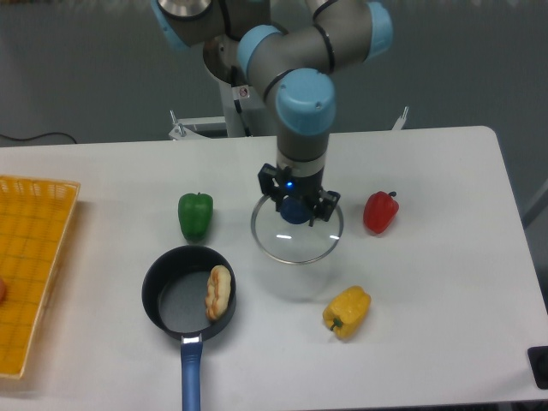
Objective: Close the pot lid
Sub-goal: 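Carry the held glass lid from beside the red pepper toward the black saucepan, then lower the glass lid onto the rim of the black saucepan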
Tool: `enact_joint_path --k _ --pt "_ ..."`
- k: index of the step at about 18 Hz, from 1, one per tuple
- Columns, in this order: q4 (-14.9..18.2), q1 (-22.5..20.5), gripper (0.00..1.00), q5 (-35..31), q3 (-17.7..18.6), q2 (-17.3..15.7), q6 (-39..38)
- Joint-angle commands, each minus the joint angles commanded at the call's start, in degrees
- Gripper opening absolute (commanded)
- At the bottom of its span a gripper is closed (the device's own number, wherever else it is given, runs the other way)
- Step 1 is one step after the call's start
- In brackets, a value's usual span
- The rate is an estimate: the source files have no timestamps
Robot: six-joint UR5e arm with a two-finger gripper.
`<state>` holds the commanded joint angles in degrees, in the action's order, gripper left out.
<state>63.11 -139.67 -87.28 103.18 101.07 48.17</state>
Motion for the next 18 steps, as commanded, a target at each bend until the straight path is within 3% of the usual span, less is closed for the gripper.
enact_joint_path --k 6,10,18 --pt "-0.26 4.57 0.53 -0.17 -1.58 1.58 -6.24" --pt "-0.09 7.82 0.53 -0.62 -4.83 3.95 -10.37" --pt "-0.09 11.08 0.53 -0.70 -8.35 7.20 -15.21"
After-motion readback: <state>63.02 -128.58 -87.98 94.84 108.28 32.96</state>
